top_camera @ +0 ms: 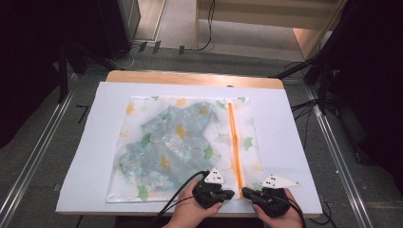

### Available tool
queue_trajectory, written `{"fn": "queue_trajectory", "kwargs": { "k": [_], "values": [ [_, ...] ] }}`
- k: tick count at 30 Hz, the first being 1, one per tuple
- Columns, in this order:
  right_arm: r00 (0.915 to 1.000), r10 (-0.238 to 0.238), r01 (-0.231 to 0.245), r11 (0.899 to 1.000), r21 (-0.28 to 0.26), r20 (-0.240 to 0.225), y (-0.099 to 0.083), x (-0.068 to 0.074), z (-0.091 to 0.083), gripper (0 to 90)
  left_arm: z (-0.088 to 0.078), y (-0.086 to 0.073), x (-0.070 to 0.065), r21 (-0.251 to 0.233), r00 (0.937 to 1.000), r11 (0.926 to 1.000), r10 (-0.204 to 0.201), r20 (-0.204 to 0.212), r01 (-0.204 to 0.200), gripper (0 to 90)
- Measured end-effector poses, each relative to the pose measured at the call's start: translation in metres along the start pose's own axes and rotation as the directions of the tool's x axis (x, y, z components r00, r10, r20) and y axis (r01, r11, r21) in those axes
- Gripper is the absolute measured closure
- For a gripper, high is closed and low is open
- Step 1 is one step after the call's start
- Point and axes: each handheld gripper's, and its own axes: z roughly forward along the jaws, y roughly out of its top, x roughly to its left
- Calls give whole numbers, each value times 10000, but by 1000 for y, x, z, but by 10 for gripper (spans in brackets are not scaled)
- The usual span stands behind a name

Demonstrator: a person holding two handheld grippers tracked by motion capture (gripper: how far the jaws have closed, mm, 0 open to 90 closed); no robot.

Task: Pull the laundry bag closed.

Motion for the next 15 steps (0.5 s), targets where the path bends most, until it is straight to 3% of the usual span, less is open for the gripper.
{"fn": "queue_trajectory", "kwargs": {
  "k": [7,15],
  "values": [
    [9997,-177,177,9998,-8,-173,0,2,1,861,0,0,0,5,10000,10000,-12,10,12,900],
    [9999,-7,9,9998,-199,103,0,-3,-6,900,0,0,0,-6,10000,10000,-35,30,35,900]
  ]
}}
